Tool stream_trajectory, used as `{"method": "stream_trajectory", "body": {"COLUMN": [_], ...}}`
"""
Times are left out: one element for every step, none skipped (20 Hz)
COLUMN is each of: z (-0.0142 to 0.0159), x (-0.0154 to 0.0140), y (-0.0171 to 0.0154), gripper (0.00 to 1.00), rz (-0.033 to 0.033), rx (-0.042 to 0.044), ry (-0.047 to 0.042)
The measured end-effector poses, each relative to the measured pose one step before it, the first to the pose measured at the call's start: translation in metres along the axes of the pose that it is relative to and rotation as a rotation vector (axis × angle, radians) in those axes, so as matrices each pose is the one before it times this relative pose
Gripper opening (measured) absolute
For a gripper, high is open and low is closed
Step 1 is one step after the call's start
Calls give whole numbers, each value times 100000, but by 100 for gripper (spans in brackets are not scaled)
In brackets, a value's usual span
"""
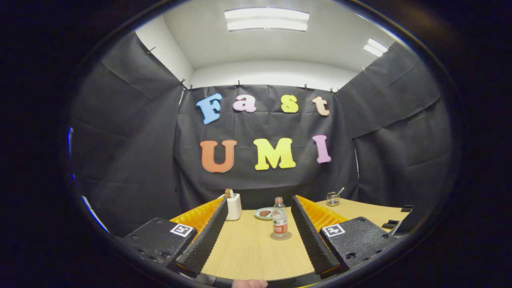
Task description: Take the bottle from table, then pour the juice into the cup, finally place the bottle on the coaster
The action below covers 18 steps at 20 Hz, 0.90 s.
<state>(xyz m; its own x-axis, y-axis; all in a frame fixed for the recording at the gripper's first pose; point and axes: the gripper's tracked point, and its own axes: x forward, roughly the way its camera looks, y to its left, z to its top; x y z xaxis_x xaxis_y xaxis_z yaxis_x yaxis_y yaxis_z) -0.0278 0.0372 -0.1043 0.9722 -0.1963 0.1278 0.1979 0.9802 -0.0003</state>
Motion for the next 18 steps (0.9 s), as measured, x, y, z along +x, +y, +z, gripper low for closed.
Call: {"method": "stream_trajectory", "body": {"z": [6, 83, -83, -55, 30, 147, 35, 108, -93, -132, -201, -104, 83, 43, -190, -113, -65, 92], "x": [116, 6, 8, -3, 11, -69, -51, -46, 44, 74, 61, 23, 67, -19, 129, 39, 112, 97], "y": [-126, -52, 110, 213, 93, 83, 71, 39, 22, 97, 75, 157, 143, 176, -93, -134, 139, 344], "gripper": [100, 100, 100, 100, 100, 100, 100, 100, 100, 100, 100, 100, 100, 100, 100, 100, 100, 100], "rz": [-106, -147, 193, 523, 309, 176, 187, 36, 75, 114, 233, 382, 609, 457, -238, -298, 407, 1243], "rx": [355, 320, 155, -154, -330, -378, -307, -311, -336, -299, 59, 449, 390, 0, -498, -601, -135, 637], "ry": [-289, -330, -79, 254, -19, -226, -254, -172, 41, 170, 528, 253, -157, -60, 224, 211, -7, -756]}}
